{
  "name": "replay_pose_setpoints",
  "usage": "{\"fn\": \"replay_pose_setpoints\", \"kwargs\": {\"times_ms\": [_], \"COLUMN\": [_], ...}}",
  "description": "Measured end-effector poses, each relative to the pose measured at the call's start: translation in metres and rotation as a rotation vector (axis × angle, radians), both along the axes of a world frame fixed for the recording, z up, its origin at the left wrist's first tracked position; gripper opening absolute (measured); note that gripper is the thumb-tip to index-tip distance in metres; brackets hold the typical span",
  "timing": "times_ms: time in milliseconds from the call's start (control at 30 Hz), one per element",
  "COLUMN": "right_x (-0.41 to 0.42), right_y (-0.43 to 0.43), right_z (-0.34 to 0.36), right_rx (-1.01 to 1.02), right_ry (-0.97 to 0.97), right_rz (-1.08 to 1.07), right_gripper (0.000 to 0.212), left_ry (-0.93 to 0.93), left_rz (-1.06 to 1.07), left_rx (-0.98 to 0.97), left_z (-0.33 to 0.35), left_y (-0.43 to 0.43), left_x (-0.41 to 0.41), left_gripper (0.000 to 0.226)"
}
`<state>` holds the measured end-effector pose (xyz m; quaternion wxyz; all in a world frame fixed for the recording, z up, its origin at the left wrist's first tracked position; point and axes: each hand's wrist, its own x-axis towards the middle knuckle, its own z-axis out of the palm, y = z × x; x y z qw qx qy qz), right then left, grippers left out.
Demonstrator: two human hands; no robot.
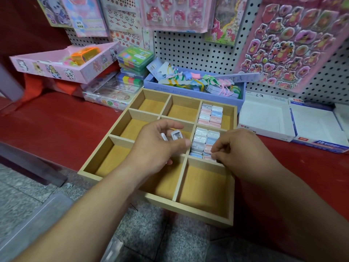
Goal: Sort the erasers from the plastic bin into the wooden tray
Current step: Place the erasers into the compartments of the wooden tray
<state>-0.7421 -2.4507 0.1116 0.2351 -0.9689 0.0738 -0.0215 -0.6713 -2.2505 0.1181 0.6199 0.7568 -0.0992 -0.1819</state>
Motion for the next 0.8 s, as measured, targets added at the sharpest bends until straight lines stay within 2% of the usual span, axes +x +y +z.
{"fn": "replay_pose_setpoints", "kwargs": {"times_ms": [133,233,367,433,600,700,800], "right_x": [0.000,-0.003,-0.003,-0.003,0.001,0.000,-0.003], "right_y": [-0.001,-0.001,0.016,0.026,0.033,0.024,0.013], "right_z": [0.000,0.001,0.006,0.008,0.003,0.002,0.002], "right_rx": [0.043,0.142,0.449,0.525,0.514,0.483,0.348], "right_ry": [-0.003,-0.045,-0.180,-0.184,-0.214,-0.214,-0.160], "right_rz": [-0.032,-0.063,-0.076,-0.055,-0.049,-0.054,-0.017], "right_gripper": [0.004,0.013,0.017,0.018,0.013,0.010,0.011], "left_ry": [0.004,-0.074,-0.185,-0.254,-0.329,-0.269,-0.154], "left_rz": [0.001,-0.042,-0.107,-0.125,-0.143,-0.129,-0.087], "left_rx": [-0.010,0.039,0.074,0.069,0.078,0.071,0.005], "left_z": [0.000,-0.002,-0.008,-0.010,-0.017,-0.013,-0.008], "left_y": [-0.001,0.001,-0.001,-0.004,-0.006,-0.005,-0.001], "left_x": [-0.001,-0.001,0.000,-0.002,-0.004,-0.004,-0.001], "left_gripper": [0.033,0.026,0.030,0.031,0.029,0.022,0.009]}}
